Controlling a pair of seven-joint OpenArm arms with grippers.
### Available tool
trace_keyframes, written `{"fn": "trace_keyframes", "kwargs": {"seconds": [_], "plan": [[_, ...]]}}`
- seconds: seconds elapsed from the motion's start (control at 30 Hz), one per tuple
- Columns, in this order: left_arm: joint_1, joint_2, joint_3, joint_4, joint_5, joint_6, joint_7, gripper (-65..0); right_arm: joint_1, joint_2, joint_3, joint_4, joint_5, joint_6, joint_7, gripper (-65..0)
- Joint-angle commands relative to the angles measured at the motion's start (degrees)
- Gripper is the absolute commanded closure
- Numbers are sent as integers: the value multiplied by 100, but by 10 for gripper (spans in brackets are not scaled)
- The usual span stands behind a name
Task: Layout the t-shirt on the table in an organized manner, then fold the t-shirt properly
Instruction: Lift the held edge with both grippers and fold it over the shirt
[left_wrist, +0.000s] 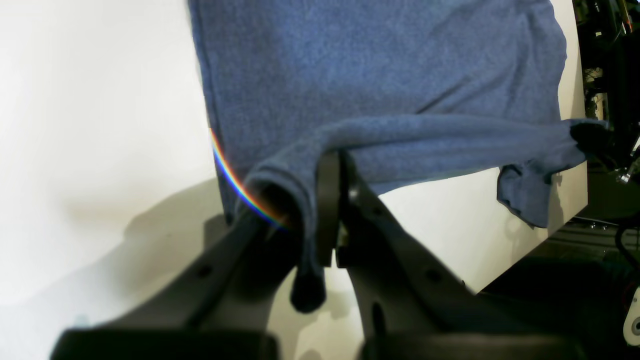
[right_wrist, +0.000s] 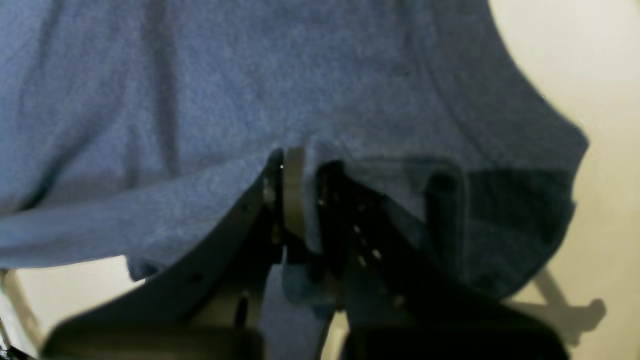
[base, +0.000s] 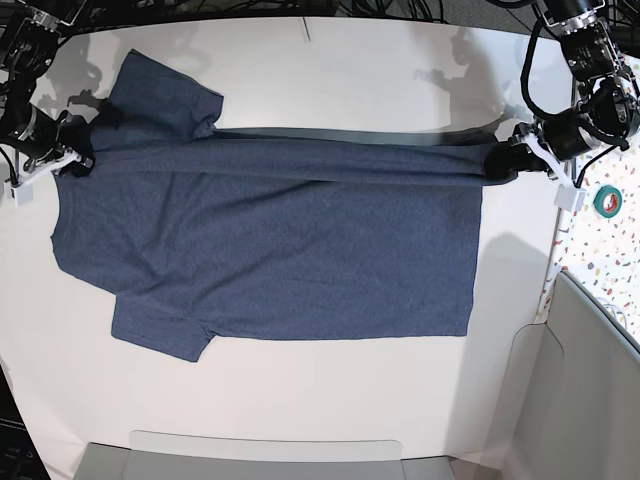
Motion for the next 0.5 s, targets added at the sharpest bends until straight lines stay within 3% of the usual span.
{"fn": "trace_keyframes", "kwargs": {"seconds": [0.0, 0.2, 0.47], "plan": [[-57, -103, -43, 78, -109, 12, -82, 0, 114, 129, 1, 80, 2, -6, 84, 0], [-57, -103, -43, 78, -109, 12, -82, 0, 334, 85, -272, 71, -666, -6, 84, 0], [-57, -103, -34, 78, -109, 12, -82, 0, 334, 76, -351, 62, -728, 2, 84, 0]]}}
